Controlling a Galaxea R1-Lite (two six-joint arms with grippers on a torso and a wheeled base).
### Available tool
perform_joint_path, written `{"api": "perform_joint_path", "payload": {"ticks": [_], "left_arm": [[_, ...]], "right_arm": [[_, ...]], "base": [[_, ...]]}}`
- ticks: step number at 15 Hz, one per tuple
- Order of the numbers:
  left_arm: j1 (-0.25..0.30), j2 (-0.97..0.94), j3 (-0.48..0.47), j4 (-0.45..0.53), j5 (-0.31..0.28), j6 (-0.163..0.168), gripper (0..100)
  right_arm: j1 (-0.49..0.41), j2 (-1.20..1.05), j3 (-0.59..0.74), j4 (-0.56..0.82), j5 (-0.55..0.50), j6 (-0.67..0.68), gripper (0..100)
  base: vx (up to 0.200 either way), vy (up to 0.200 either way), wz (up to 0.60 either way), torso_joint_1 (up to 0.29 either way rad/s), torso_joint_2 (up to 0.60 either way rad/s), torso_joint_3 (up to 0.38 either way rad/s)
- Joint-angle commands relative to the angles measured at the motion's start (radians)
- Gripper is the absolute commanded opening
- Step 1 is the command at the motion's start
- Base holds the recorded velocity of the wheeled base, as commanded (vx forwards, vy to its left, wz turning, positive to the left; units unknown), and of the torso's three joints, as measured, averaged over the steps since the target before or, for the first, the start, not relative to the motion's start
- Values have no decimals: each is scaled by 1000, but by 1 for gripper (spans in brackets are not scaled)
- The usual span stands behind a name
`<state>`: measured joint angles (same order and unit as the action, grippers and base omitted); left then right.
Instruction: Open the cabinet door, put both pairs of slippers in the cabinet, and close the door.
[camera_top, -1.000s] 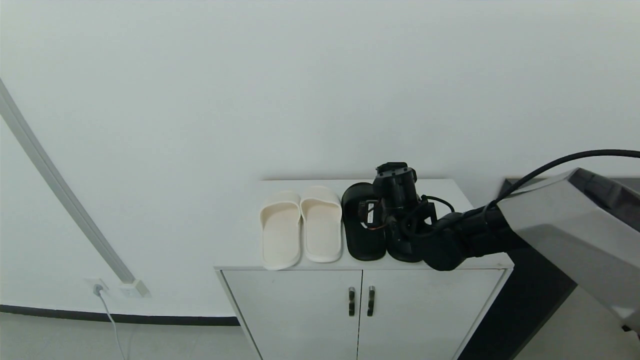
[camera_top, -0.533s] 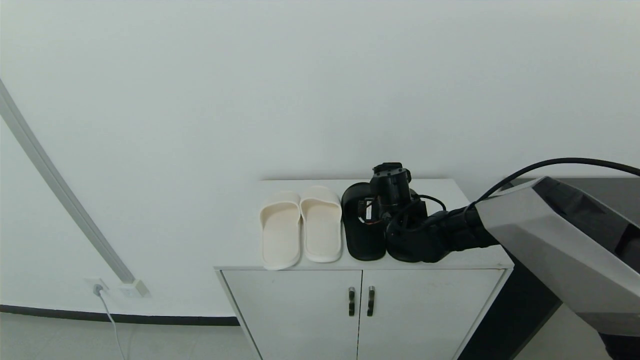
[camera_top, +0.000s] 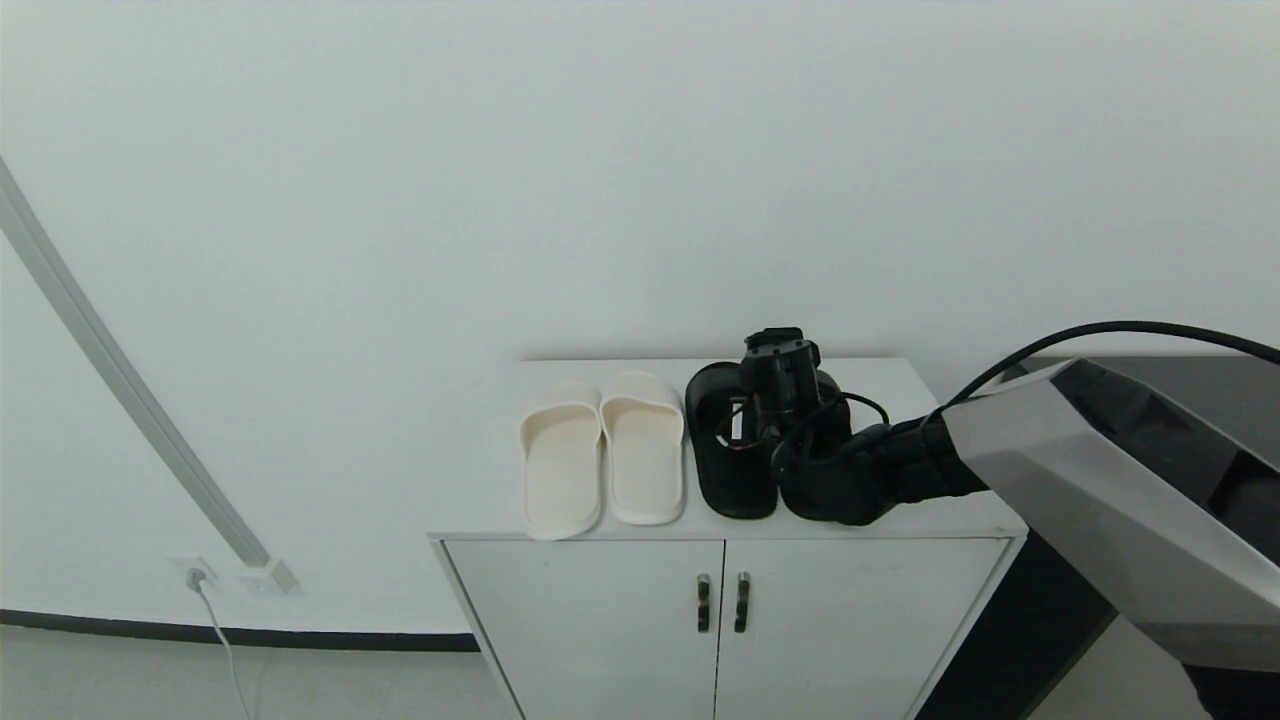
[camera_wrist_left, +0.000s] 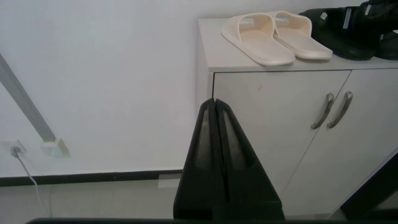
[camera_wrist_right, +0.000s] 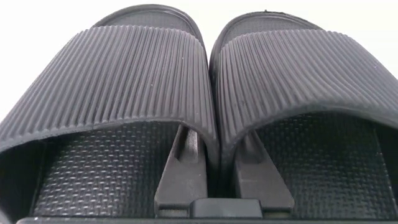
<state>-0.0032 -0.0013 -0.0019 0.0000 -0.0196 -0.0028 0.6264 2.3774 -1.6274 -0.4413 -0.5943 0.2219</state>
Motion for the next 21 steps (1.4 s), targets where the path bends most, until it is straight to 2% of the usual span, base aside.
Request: {"api": "perform_joint_path", "payload": {"ticks": [1,4,7,9,10,11,14,16,18,21], "left_arm": [[0,1,0,0,0,0,0],[0,1,0,0,0,-3,0],[0,1,0,-2,3,-10,0],[0,1,0,0,1,-10,0],[0,1,0,0,1,-10,0],[0,1,0,-2,1,-10,0],[0,1,0,-2,-2,-6,0],[0,1,2,0,-2,-3,0],[0,1,2,0,-2,3,0],[0,1,2,0,-3,3,0]], "right_arm": [[1,-29,8,1,-1,1,0],[13,-147,95,3,-9,-27,0],[44,-350,311,-4,5,-49,0],[70,-508,477,-2,99,-82,0],[70,-508,477,-2,99,-82,0],[93,-667,618,4,211,-105,0],[101,-888,807,33,447,-111,0],[102,-1015,891,133,596,-116,0],[105,-1097,965,174,686,-118,0],[122,-1143,1020,173,717,-124,0]], "base": [[0,0,0,0,0,0],[0,0,0,0,0,0],[0,0,0,0,0,0],[0,0,0,0,0,0],[0,0,0,0,0,0],[0,0,0,0,0,0],[0,0,0,0,0,0],[0,0,0,0,0,0],[0,0,0,0,0,0],[0,0,0,0,0,0]]}}
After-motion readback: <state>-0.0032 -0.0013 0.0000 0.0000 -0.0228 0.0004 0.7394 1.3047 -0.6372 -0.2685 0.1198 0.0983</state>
